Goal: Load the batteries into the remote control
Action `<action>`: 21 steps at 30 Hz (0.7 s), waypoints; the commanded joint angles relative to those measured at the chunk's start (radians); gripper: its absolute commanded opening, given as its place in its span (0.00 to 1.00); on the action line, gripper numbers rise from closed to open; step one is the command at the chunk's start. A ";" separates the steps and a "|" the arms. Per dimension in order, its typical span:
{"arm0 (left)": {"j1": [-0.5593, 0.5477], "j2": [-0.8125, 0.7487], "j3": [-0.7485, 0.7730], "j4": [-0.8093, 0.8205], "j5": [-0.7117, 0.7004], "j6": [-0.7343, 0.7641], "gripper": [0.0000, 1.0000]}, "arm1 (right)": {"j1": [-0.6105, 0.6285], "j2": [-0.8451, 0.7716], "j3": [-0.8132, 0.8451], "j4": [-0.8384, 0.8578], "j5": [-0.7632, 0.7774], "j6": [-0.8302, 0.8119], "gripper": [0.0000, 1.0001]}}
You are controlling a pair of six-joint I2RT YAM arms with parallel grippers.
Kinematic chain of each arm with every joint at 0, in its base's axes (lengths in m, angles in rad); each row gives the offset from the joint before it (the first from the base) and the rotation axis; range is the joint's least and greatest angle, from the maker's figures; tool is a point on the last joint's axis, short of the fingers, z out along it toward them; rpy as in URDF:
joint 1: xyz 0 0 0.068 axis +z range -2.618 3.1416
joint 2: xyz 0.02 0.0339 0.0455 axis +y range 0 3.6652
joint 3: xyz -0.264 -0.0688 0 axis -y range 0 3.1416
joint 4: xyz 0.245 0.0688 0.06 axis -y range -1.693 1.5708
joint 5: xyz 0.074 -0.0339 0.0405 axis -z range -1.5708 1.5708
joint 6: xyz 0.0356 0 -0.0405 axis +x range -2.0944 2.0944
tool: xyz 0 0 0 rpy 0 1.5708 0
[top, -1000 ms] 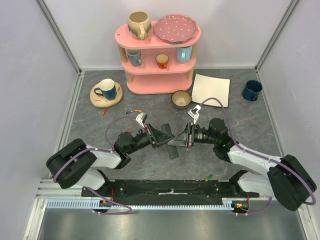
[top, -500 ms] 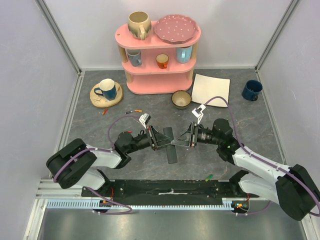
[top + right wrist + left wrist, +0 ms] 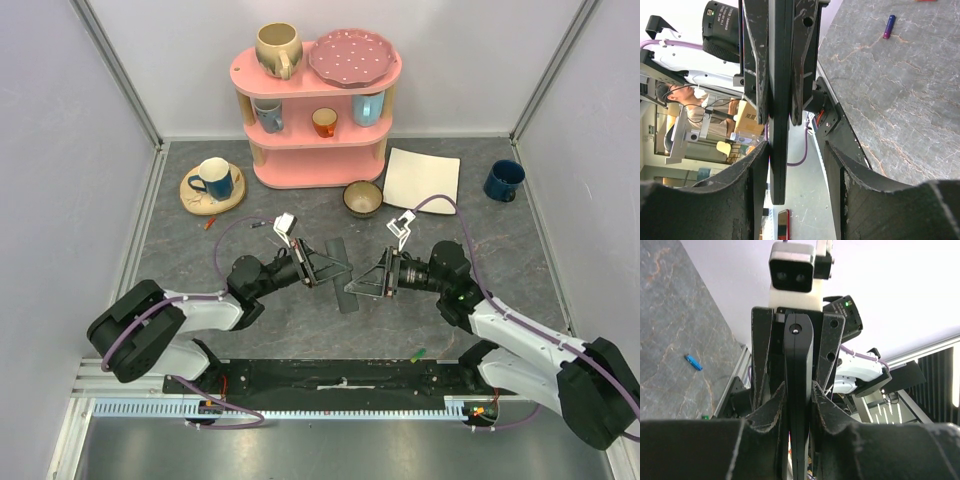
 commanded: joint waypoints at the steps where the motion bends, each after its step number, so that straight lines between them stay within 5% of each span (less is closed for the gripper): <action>1: 0.016 -0.024 0.059 0.090 -0.030 0.064 0.02 | -0.004 -0.018 -0.008 0.015 -0.020 -0.013 0.54; 16: 0.016 0.019 0.063 0.133 -0.008 0.027 0.02 | 0.006 0.079 -0.022 0.252 -0.027 0.088 0.40; 21: 0.018 0.042 0.070 0.142 0.000 0.010 0.02 | 0.010 0.107 -0.023 0.282 -0.023 0.096 0.16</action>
